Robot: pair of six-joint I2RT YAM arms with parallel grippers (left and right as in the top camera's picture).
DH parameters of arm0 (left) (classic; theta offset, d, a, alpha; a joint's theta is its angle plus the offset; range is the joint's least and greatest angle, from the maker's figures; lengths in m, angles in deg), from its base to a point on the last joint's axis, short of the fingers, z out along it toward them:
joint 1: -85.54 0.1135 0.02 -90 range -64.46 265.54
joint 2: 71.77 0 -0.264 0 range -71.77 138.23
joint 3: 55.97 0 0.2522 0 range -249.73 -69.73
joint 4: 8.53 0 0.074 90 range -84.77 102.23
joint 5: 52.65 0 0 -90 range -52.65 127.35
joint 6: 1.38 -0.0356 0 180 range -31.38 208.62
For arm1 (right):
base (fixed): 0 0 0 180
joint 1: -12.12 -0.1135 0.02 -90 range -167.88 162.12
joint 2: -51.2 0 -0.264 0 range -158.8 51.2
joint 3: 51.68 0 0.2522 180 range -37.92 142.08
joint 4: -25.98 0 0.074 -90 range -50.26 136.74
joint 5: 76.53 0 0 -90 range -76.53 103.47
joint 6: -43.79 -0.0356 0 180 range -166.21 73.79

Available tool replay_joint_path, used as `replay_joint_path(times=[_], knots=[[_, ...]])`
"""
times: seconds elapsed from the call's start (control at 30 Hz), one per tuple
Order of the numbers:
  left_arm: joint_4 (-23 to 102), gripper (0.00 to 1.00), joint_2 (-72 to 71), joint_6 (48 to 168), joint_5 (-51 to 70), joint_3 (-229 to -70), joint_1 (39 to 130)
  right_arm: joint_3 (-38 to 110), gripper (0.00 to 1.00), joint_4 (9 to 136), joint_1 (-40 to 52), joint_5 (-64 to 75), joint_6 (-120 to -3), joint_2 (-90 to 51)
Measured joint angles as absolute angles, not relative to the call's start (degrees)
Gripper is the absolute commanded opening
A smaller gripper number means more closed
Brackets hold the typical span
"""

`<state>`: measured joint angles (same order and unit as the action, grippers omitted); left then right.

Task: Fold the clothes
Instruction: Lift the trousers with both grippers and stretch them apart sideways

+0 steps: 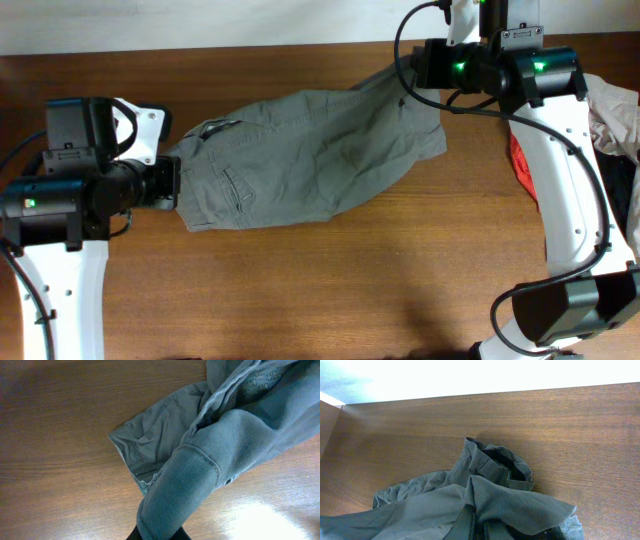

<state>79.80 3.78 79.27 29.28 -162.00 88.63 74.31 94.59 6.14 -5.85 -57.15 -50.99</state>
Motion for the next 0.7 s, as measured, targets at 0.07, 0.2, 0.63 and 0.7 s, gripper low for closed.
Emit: replay_joint_path(times=[0.07, 0.2, 0.63, 0.7], knots=[[81.06, 0.01, 3.87, 79.29, 29.41, -164.32, 88.63, 74.44, 0.04, 95.29, 6.58, -5.87, -57.13, -50.66], [84.89, 0.01, 3.89, 79.29, 29.41, -175.07, 88.61, 77.28, 0.04, 99.77, 8.0, -5.82, -57.17, -48.56], [93.39, 0.01, 1.69, 79.29, 28.99, -212.67, 87.54, 105.83, 0.04, 119.11, 8.17, -0.67, -57.19, -31.03], [94.03, 0.01, 1.34, 79.32, 28.95, -215.9, 87.54, 108.54, 0.04, 121.12, 8.17, -0.49, -57.5, -29.66]])
